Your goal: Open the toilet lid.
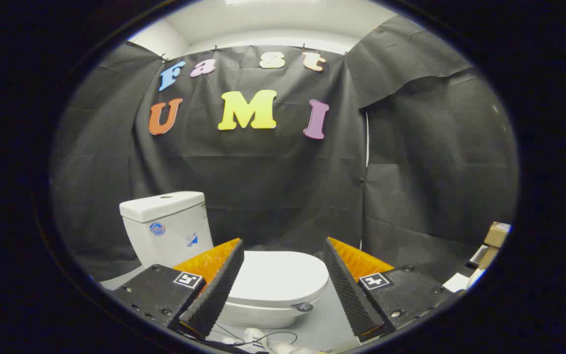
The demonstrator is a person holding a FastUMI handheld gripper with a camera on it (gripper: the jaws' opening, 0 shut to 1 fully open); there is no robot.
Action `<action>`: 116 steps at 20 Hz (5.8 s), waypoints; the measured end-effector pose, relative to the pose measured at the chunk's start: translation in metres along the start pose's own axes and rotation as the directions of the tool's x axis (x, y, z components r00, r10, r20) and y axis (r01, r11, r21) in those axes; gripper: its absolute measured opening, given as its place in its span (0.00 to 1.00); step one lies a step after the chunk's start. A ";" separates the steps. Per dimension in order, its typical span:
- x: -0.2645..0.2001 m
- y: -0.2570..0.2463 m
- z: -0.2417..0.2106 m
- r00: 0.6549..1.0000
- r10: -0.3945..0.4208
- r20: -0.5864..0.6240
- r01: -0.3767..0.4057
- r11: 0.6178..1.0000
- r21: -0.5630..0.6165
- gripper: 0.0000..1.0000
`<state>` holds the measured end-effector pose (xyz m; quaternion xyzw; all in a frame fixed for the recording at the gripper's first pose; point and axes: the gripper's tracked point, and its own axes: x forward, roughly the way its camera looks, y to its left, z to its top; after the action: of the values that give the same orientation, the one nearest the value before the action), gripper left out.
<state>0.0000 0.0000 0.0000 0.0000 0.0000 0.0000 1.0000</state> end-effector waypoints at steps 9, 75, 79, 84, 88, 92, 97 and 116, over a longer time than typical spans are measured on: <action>0.005 0.015 -0.007 1.000 0.028 -0.005 -0.028 0.999 -0.030 1.00; 0.172 -0.078 -0.309 0.788 0.399 -0.470 0.354 0.332 0.875 0.10; 0.170 -0.075 -0.304 0.784 0.383 -0.489 0.333 0.405 0.852 0.06; 0.170 -0.077 -0.287 0.792 0.363 -0.491 0.324 0.431 0.842 0.06; 0.170 -0.073 -0.278 0.795 0.357 -0.489 0.309 0.456 0.835 0.06; 0.170 -0.072 -0.257 0.803 0.355 -0.478 0.285 0.476 0.832 0.05; 0.168 -0.069 -0.237 0.805 0.347 -0.482 0.267 0.513 0.816 0.06; 0.164 -0.028 -0.149 0.840 0.281 -0.464 0.119 0.739 0.663 0.05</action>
<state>0.1638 -0.0279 -0.1486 0.3582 0.2791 0.0455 0.8898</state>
